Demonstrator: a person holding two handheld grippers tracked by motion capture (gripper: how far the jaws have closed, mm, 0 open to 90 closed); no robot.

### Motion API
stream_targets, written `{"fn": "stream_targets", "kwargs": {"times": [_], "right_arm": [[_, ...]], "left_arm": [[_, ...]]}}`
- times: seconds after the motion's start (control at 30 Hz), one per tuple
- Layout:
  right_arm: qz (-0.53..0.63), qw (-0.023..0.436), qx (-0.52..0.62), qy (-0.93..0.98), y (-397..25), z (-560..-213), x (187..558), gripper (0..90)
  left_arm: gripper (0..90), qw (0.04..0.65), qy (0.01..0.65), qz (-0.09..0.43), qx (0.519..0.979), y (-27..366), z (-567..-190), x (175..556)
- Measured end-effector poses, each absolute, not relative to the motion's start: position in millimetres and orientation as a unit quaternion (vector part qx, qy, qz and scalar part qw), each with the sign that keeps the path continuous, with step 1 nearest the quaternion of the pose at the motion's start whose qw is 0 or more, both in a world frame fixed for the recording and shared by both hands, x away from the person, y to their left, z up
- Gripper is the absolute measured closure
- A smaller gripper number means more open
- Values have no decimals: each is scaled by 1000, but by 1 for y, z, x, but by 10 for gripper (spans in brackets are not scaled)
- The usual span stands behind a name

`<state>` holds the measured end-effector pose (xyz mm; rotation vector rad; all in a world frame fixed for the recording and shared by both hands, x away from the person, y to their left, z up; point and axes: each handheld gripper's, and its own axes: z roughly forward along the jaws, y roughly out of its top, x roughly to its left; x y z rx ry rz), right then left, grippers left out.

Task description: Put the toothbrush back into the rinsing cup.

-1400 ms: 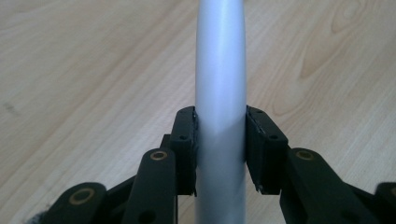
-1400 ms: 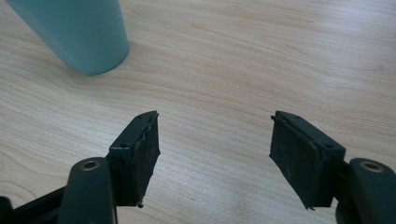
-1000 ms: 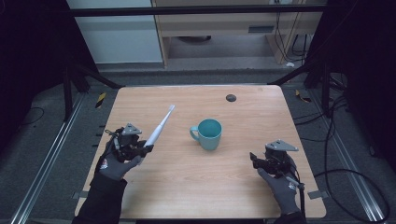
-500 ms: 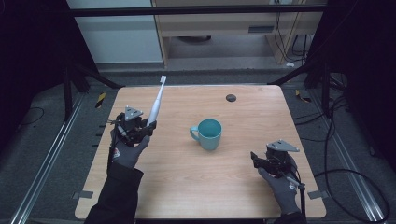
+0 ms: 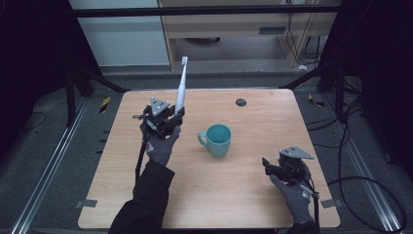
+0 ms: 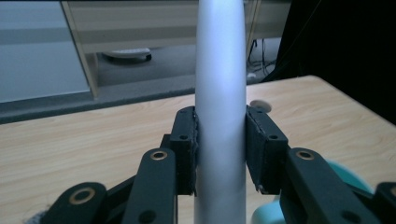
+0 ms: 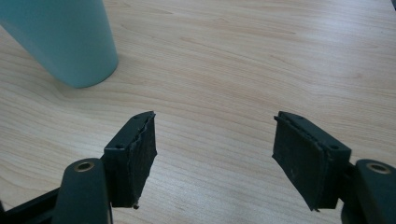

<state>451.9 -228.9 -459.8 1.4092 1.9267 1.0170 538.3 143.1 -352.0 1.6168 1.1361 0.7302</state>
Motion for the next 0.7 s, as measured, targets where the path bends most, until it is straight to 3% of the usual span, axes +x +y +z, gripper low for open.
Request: {"fn": "stream_targets", "kwargs": {"times": [0.7], "right_arm": [[385,272,523,710,-231,-459,452,298]], "left_arm": [[656,527,451,300,655,77,-371,550]]}}
